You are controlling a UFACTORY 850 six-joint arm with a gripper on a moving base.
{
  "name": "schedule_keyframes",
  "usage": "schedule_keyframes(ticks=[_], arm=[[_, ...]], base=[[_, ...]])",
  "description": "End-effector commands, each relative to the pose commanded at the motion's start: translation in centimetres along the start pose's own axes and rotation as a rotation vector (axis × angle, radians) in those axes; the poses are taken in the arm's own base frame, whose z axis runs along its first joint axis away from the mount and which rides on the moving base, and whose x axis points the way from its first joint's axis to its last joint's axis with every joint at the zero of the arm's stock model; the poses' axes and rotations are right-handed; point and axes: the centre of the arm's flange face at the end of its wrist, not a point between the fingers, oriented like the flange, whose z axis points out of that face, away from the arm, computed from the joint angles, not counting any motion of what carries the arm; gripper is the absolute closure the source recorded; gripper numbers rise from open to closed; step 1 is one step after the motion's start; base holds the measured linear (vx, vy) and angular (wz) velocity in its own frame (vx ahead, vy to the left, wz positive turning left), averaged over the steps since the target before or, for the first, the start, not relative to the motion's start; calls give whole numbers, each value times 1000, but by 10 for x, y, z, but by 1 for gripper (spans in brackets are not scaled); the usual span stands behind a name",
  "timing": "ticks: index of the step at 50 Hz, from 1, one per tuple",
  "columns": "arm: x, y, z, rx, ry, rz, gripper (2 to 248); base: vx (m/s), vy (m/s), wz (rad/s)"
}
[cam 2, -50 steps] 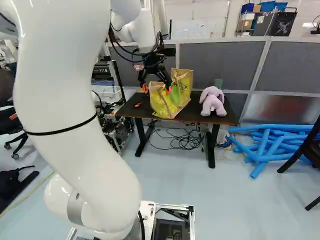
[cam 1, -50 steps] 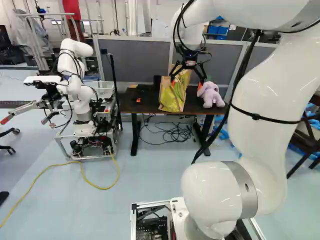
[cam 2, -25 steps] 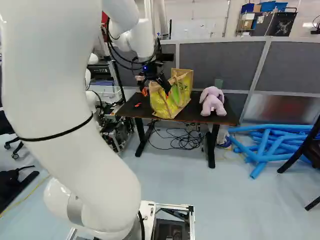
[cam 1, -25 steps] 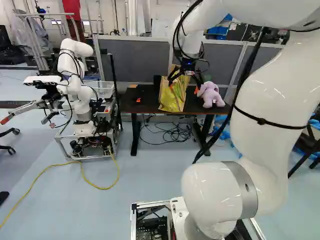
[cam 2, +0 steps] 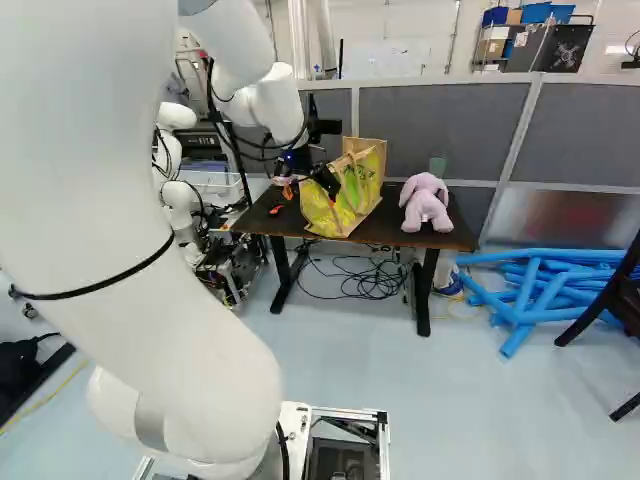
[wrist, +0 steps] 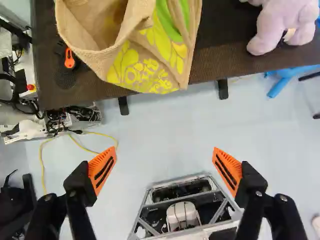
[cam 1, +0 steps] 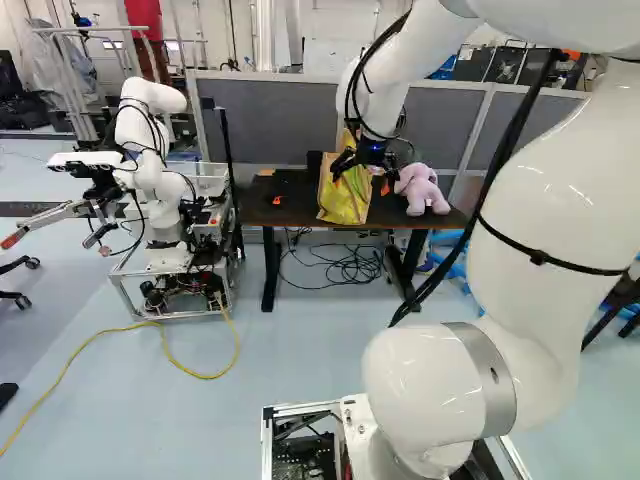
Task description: Pick up the bag on the ground and place it on the table
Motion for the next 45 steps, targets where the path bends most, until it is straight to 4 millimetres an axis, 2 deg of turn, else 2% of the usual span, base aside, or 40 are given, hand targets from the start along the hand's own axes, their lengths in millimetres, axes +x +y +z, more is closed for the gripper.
schedule_keyframes(ticks=[45], arm=[[-105, 7, 47, 97, 362, -108, 3]], base=[[0, 0, 0]])
